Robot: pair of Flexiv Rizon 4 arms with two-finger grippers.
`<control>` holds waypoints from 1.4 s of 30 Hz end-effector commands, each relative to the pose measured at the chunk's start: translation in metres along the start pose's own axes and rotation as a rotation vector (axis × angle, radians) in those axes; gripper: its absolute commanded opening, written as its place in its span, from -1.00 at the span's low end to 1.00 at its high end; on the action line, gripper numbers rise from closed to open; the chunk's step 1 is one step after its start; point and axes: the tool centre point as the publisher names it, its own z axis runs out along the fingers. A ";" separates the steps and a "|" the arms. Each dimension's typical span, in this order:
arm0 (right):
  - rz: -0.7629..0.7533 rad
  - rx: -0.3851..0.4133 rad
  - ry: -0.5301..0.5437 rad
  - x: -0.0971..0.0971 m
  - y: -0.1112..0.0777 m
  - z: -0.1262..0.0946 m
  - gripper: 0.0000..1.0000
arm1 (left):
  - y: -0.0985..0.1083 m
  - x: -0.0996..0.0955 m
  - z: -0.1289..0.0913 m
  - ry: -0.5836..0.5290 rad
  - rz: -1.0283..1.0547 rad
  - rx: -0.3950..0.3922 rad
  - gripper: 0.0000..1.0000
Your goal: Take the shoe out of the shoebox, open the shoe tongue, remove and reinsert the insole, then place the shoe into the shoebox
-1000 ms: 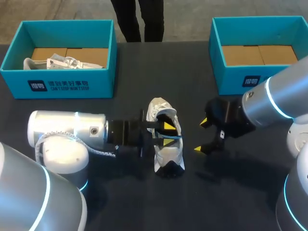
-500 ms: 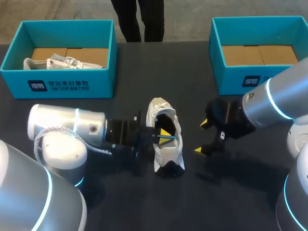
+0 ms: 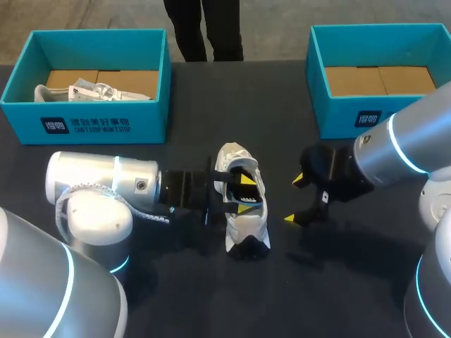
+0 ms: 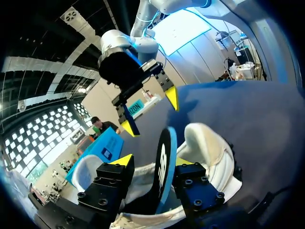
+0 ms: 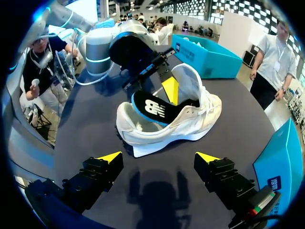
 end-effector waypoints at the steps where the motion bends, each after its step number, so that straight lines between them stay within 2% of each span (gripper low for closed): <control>1: 0.001 -0.001 -0.004 0.002 0.000 0.001 1.00 | -0.015 0.003 -0.014 -0.015 0.008 0.001 -0.11; 4: 0.001 -0.002 -0.004 0.003 0.000 0.002 1.00 | -0.018 0.004 -0.016 -0.013 0.012 0.004 -0.23; 5: 0.001 -0.002 -0.003 0.003 0.000 0.002 1.00 | -0.018 0.006 -0.015 -0.003 0.011 0.002 -0.50; 6: 0.001 -0.002 -0.002 0.003 0.000 0.002 1.00 | -0.017 0.007 -0.014 0.001 0.008 0.002 -0.62; 7: 0.001 -0.002 -0.002 0.003 0.000 0.002 1.00 | -0.015 0.009 -0.013 0.007 0.003 0.003 -1.00; 14: 0.006 -0.004 -0.003 0.005 -0.003 0.002 1.00 | -0.002 0.014 -0.001 0.034 0.005 -0.004 -1.00; 25: 0.006 -0.003 -0.001 0.004 -0.006 0.001 1.00 | 0.022 0.006 0.013 0.051 0.029 -0.048 -1.00; 34: 0.004 -0.008 -0.004 0.003 -0.007 -0.001 1.00 | 0.012 0.012 0.004 0.043 0.005 -0.048 -1.00; 35: 0.003 -0.008 -0.004 0.003 -0.006 -0.001 1.00 | 0.011 0.013 0.003 0.043 0.004 -0.049 -0.81; 36: 0.002 -0.008 -0.005 0.002 -0.006 -0.001 1.00 | 0.010 0.013 0.002 0.042 0.005 -0.050 -0.40; 37: 0.001 -0.008 -0.005 0.002 -0.006 -0.001 1.00 | 0.008 0.013 0.000 0.039 0.006 -0.051 -0.21; 38: 0.000 -0.008 -0.005 0.002 -0.005 -0.001 1.00 | 0.007 0.012 -0.001 0.033 0.008 -0.052 -0.11; 40: -0.001 -0.008 -0.004 0.002 -0.005 -0.002 1.00 | 0.004 0.012 -0.004 0.020 0.005 -0.049 0.40; 41: -0.001 -0.008 -0.004 0.003 -0.005 -0.002 1.00 | 0.002 0.011 -0.005 0.014 0.010 -0.047 0.51; 42: -0.001 -0.008 -0.003 0.003 -0.005 -0.002 1.00 | 0.001 0.011 -0.006 0.015 0.010 -0.046 0.75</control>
